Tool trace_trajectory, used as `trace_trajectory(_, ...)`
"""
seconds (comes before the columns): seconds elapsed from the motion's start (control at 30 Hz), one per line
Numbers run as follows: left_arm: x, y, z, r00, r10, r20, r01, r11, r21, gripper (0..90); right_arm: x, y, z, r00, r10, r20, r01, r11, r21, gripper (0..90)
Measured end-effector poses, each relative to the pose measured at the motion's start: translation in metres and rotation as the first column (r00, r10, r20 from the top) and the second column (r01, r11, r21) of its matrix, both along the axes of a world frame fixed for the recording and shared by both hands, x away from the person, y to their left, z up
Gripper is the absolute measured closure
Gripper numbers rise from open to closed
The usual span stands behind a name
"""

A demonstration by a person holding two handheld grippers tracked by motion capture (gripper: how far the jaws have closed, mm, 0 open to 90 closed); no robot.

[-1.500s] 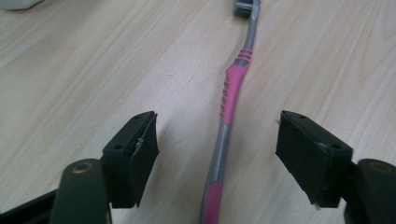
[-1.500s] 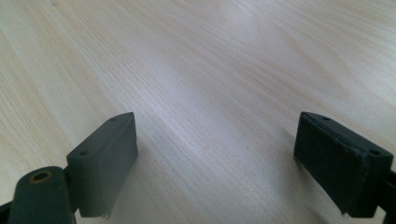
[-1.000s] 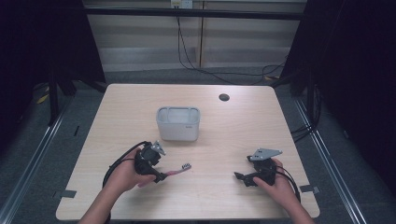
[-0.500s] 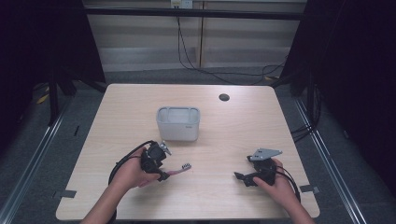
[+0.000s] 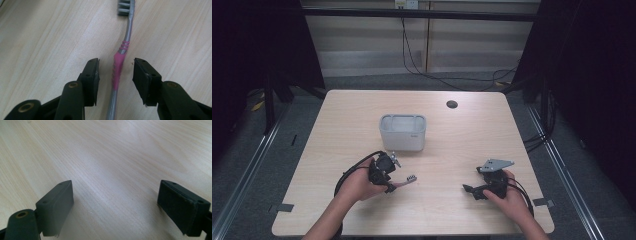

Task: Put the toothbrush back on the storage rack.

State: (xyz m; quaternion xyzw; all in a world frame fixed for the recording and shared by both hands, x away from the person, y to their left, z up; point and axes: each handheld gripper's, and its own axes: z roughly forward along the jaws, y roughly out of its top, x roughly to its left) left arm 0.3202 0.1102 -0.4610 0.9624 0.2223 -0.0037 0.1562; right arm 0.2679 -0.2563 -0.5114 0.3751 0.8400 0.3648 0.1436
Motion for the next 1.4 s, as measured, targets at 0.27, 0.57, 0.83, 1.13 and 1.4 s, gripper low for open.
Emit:
trace_trajectory(0.27,0.001,-0.005,-0.001,1.0,-0.001,-0.004,0.001,1.0,0.003,63.2,0.0,0.0,0.0,1.0,0.0,0.0,0.0,1.0,0.0,12.9)
trace_trajectory(0.57,0.001,-0.01,-0.003,0.9999,0.004,-0.014,-0.004,0.9999,0.016,72.5,0.0,0.0,0.0,1.0,0.0,0.0,0.0,1.0,0.0,12.9)
trace_trajectory(0.83,0.003,-0.012,-0.005,0.9997,-0.006,-0.023,0.006,0.9996,0.026,75.5,0.0,0.0,0.0,1.0,0.0,0.0,0.0,1.0,0.0,12.9)
trace_trajectory(1.13,0.004,-0.013,-0.005,0.9996,-0.013,-0.023,0.014,0.9992,0.037,79.5,0.0,0.0,0.0,1.0,0.001,0.0,-0.001,1.0,0.0,12.9)
trace_trajectory(1.4,0.004,-0.01,0.003,0.9995,0.019,-0.024,-0.019,0.9997,-0.013,79.8,0.0,0.0,0.0,1.0,0.001,-0.001,-0.001,1.0,0.001,12.9)
